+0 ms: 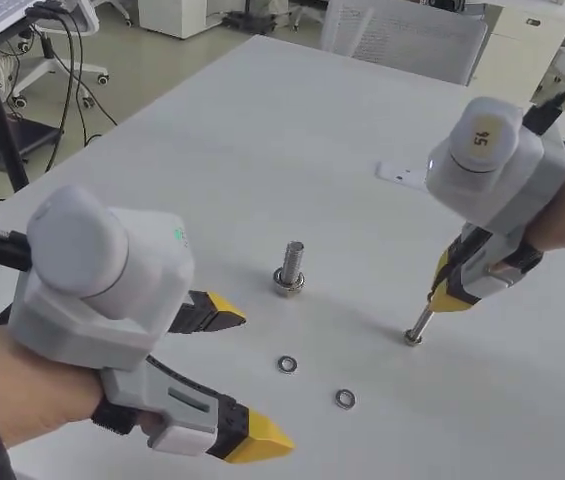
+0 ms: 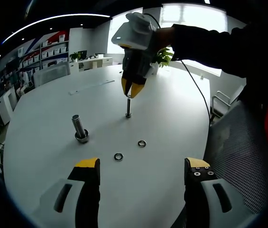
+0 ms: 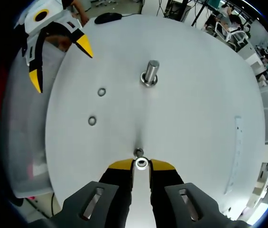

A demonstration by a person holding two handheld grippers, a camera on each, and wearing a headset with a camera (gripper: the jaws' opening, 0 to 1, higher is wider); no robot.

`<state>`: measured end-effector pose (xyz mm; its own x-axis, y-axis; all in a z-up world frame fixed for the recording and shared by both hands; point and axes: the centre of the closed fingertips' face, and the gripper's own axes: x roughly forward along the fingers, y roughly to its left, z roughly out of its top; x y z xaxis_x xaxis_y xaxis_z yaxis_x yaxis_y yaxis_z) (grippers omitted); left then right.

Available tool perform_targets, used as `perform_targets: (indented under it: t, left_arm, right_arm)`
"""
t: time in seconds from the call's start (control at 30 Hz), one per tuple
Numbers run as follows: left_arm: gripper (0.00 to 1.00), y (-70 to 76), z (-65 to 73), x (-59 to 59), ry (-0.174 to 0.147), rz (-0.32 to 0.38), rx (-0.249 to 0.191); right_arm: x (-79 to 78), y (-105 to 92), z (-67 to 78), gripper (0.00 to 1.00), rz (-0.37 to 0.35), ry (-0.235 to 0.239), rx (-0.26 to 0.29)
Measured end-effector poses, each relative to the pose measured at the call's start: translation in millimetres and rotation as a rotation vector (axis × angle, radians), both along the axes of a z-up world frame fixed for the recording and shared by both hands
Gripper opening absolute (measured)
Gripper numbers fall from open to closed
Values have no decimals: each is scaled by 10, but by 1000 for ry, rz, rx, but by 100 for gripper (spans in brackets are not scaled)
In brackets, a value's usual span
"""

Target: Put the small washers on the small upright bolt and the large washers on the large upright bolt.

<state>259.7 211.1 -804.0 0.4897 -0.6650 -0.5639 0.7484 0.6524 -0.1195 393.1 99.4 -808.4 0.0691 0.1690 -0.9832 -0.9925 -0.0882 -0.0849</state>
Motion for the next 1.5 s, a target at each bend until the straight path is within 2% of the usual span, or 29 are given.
perform_targets:
  t: [0.73, 1.3, 1.5]
  left_arm:
    - [71, -11, -11, -1, 5, -1, 1]
    - [71, -12, -20, 2, 10, 2, 1]
    - [71, -11, -24, -2, 11, 3, 1]
  right_arm:
    - [16, -15, -92, 14, -4, 19, -9]
    - [18, -11, -287, 14, -4, 40, -21]
    - [17, -26, -416, 14, -8, 45, -35]
